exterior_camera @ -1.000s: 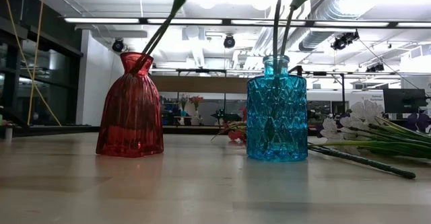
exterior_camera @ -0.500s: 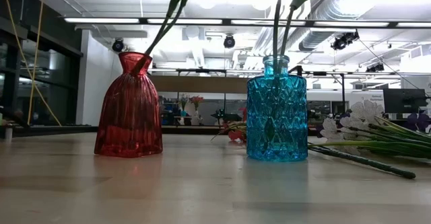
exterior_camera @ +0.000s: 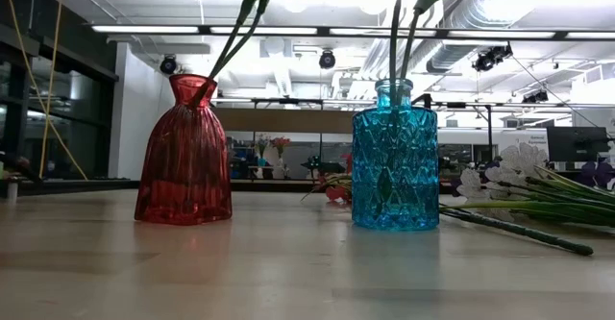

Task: Pick and place flowers into a vace then onto a shelf
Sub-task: Put the pink flower into the red vase

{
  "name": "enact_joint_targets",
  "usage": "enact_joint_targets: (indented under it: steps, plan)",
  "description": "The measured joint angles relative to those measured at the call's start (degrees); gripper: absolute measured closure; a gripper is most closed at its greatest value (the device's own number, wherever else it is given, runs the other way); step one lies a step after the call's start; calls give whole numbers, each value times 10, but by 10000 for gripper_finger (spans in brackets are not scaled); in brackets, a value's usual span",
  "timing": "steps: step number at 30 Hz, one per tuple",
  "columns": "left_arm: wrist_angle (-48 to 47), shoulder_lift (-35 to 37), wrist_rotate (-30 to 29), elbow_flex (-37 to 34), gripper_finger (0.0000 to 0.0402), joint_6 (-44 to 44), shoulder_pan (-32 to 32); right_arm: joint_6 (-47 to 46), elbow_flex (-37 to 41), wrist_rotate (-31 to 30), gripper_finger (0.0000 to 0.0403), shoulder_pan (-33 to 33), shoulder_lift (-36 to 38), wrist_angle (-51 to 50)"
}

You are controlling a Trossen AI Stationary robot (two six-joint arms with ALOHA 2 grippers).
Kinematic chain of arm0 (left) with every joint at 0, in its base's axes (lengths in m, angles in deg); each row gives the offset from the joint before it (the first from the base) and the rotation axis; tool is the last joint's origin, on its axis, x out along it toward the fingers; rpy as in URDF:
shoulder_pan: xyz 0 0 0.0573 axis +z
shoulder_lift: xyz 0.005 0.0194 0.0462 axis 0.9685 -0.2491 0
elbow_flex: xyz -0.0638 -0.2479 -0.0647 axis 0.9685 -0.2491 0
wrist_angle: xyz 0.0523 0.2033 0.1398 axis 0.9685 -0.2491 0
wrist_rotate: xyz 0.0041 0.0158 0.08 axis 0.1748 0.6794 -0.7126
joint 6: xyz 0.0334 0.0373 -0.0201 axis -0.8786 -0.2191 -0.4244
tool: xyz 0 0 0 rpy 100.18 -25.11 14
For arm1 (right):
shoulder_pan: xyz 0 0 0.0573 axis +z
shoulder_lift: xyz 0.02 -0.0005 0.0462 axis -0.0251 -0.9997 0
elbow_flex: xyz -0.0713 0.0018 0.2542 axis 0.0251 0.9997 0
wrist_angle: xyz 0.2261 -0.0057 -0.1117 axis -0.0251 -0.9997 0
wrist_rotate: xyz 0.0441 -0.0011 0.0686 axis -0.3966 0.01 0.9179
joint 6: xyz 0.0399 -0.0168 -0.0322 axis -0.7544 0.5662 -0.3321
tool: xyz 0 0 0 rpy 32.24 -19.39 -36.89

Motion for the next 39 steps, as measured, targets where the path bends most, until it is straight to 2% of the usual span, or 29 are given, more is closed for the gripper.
enact_joint_targets:
  steps: [7, 21, 29, 35, 39]
  plan:
    - [0, 9, -28, -1, 328, 0, 0, 1, 0, 0, 164, 0, 0, 0]
    - [-23, 19, -2, 0, 328, 25, 0, 1, 0, 0, 164, 0, 0, 0]
    - [-37, 19, -7, 0, 328, 40, -10, 1, 0, 0, 164, 0, 0, 0]
    - [-38, 19, -21, 0, 328, 43, -26, 1, 0, 0, 164, 0, 0, 0]
    - [-38, 19, -56, 0, 328, 46, -39, 1, 0, 0, 164, 0, 0, 0]
